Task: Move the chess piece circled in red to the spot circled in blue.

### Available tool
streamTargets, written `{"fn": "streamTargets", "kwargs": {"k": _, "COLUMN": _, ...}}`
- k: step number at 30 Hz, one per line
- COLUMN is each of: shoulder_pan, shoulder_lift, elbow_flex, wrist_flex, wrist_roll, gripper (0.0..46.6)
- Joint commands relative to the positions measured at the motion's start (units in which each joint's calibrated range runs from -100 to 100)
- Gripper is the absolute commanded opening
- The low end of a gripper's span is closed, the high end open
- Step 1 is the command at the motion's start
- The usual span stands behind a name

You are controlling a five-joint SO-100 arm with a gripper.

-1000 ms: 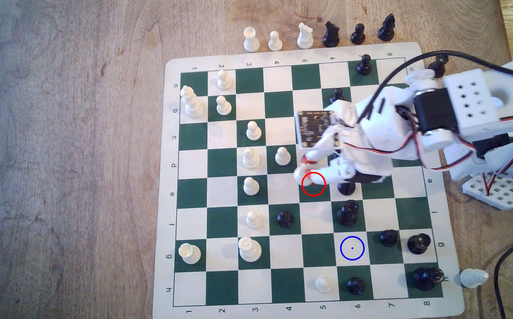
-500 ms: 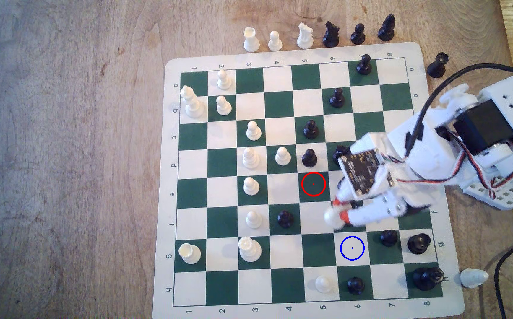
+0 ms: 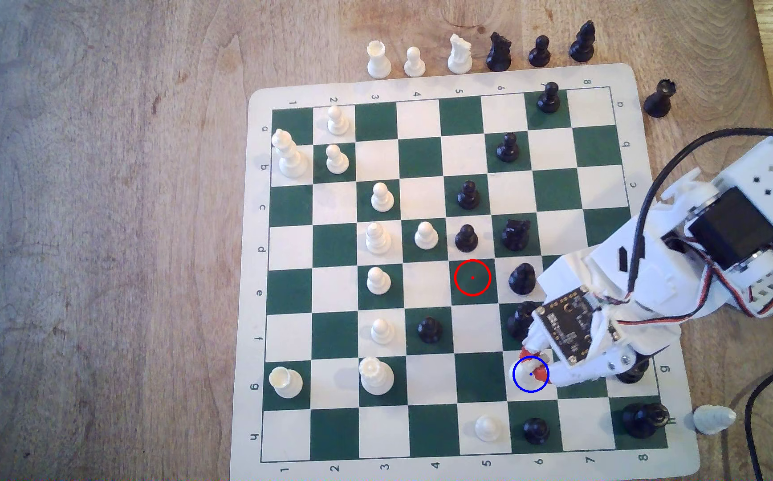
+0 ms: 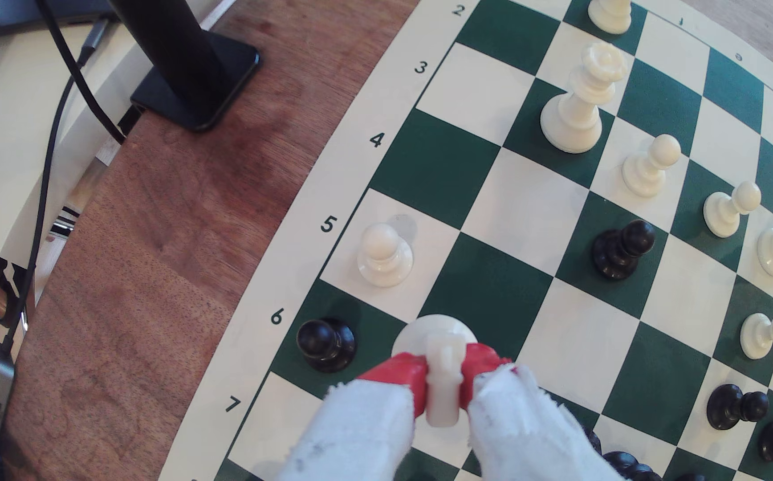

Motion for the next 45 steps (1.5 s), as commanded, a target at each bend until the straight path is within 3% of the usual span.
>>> {"fn": "streamTargets", "kwargs": {"k": 1, "shoulder_pan": -0.8, "shoulder_lift": 1.1, "elbow_flex": 0.4, "wrist_flex": -2.5, "wrist_roll": 0.2, "gripper": 0.3}}
{"fn": "streamTargets", "kwargs": {"k": 19, "shoulder_pan": -0.5, "shoulder_lift": 14.9, "elbow_flex": 0.7, "wrist_flex": -8.1, "wrist_roll": 0.7, "gripper": 0.3}}
{"fn": "streamTargets", "kwargs": {"k": 39, "shoulder_pan": 0.4, "shoulder_lift": 18.0, "elbow_flex": 0.6, "wrist_flex": -9.8, "wrist_roll": 1.2, "gripper": 1.0}}
{"fn": "streamTargets", "kwargs": {"k": 40, "shoulder_pan": 0.4, "shoulder_lift": 18.0, "elbow_flex": 0.7, "wrist_flex": -9.7, "wrist_roll": 1.2, "gripper": 2.3}}
{"fn": "streamTargets", "kwargs": {"k": 42, "shoulder_pan": 0.5, "shoulder_lift": 18.1, "elbow_flex": 0.8, "wrist_flex": -9.4, "wrist_roll": 1.2, "gripper": 14.3}}
{"fn": "streamTargets", "kwargs": {"k": 43, "shoulder_pan": 0.6, "shoulder_lift": 18.2, "elbow_flex": 0.8, "wrist_flex": -9.4, "wrist_roll": 1.2, "gripper": 17.9}}
{"fn": "streamTargets", "kwargs": {"k": 45, "shoulder_pan": 0.6, "shoulder_lift": 18.2, "elbow_flex": 0.6, "wrist_flex": -9.4, "wrist_roll": 1.2, "gripper": 19.9}}
